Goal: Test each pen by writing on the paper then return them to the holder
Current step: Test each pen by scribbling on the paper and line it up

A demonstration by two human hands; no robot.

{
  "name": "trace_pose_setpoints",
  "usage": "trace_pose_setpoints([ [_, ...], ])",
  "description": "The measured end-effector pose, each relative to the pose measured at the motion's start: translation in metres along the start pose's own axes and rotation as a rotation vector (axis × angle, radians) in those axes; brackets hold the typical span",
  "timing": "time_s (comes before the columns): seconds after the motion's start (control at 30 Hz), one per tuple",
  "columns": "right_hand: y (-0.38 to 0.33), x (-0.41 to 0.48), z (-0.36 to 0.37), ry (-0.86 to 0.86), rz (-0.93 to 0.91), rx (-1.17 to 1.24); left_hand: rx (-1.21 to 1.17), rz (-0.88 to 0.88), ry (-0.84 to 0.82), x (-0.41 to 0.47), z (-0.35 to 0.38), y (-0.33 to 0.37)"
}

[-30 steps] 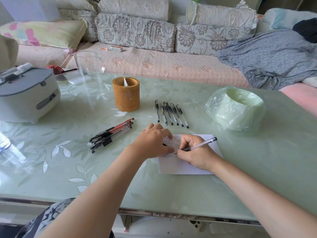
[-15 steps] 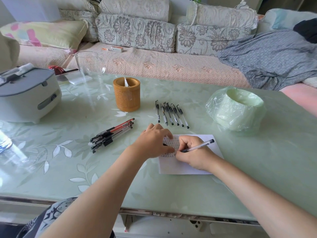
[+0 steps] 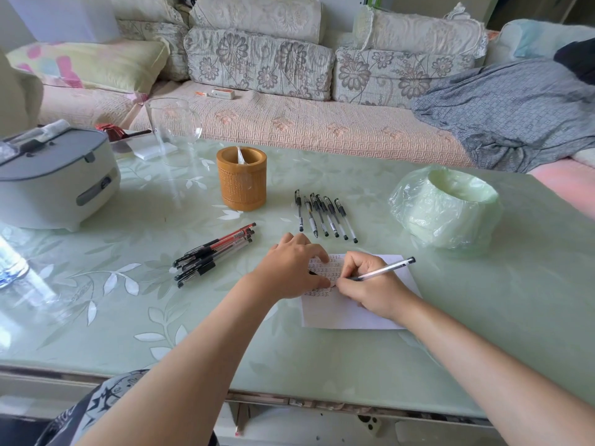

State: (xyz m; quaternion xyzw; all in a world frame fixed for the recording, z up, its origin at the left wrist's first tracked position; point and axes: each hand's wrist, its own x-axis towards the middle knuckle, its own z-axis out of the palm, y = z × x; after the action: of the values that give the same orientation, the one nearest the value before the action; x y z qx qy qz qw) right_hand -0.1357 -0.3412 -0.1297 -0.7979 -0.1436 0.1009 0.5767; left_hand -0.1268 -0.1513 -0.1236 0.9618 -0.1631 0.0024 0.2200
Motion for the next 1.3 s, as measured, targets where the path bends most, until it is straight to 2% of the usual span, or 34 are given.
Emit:
trace_pose_setpoints([
  [0.2,-0.005,0.002,-0.01,0.043,0.077,0.254,-0.135,0.105,-0.015,-0.002,-0.012,0.007],
  [0.33,-0.006,0.003,-0.012,0.021,0.104,0.353,-0.085,0.165,0.045,-0.002,-0.014,0.011],
  [0.6,-0.008,0.002,-0.008,0.118,0.064,0.146,-0.115,0.148,0.114,-0.001,-0.008,0.01],
  [0.7,-0.01,0.002,-0.008,0.147,0.088,0.169,-0.118,0.153,0.147,-0.001,-0.009,0.013],
  [0.77,-0.01,0.0,-0.008,0.114,0.111,0.189,-0.088,0.141,0.11,-0.001,-0.009,0.015],
  [0.97,-0.009,-0.005,-0.006,-0.006,0.076,0.005,-0.025,0.116,-0.03,-0.005,-0.008,0.006],
  [1.13,0.0,-0.005,-0.002,-0.012,0.018,-0.081,-0.031,0.081,-0.03,-0.002,-0.005,0.004],
  [1.3,0.003,-0.003,-0.002,-0.009,0.013,-0.056,-0.036,0.055,-0.024,-0.001,0.0,0.003],
])
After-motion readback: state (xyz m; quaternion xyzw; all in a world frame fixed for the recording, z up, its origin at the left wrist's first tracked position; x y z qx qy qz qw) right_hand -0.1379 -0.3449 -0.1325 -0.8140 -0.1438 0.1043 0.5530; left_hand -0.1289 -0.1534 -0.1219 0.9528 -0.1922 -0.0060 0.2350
